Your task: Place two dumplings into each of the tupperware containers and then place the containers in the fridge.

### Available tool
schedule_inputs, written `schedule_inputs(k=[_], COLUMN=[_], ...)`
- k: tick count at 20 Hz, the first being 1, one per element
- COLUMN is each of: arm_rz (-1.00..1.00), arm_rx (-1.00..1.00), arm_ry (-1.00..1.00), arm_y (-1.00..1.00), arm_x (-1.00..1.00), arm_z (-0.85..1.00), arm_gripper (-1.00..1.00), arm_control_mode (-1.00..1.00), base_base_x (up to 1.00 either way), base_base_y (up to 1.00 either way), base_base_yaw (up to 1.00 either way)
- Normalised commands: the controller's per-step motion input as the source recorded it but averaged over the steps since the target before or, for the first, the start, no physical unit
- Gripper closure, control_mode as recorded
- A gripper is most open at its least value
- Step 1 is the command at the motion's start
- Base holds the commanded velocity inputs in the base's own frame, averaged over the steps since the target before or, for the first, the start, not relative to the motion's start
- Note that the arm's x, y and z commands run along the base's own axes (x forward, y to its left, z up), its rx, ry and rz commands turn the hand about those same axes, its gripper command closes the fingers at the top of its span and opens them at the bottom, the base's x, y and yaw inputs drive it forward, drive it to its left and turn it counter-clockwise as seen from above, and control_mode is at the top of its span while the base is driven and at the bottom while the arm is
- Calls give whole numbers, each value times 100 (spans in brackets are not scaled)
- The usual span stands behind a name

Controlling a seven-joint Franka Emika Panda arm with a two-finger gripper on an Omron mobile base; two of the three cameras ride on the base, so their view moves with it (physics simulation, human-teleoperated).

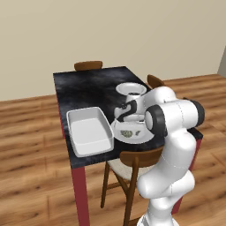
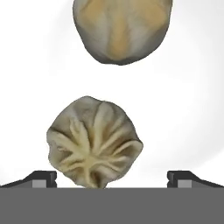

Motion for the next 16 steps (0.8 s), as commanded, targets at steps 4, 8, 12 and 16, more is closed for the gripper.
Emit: schedule_inputs(k=[4,8,12,16], arm_rz=[0,0,0,0], arm_rx=[0,0,0,0], arm_ry=[0,2,6,7], arm_y=[7,2,0,0], arm_x=[27,21,0,0], arm_z=[-13,-13,-29,-34], arm_gripper=[-100,-100,-100,100], arm_control_mode=[-100,-100,-100,-100], base_base_x=[0,0,0,0], base_base_y=[0,0,0,0], base_base_yaw=[0,0,0,0])
